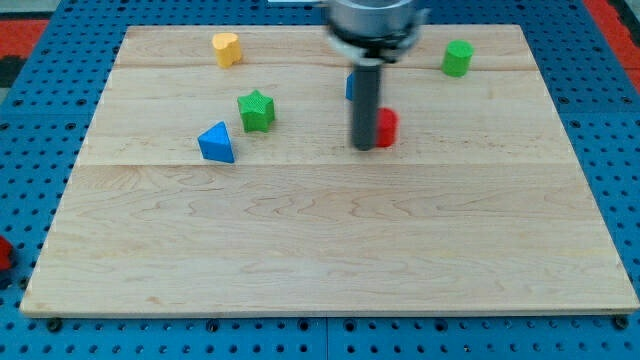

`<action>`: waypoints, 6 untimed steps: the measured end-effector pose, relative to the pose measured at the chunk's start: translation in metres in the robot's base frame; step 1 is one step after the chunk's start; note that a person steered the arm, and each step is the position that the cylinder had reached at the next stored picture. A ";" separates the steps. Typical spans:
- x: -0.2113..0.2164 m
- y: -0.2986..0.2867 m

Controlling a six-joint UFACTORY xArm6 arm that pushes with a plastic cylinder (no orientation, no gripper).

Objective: Push the red circle below the blue cube

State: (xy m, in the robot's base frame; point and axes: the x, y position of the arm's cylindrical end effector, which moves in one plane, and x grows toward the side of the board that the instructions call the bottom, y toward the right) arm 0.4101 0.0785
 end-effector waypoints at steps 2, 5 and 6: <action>-0.044 -0.027; -0.031 0.020; -0.014 0.050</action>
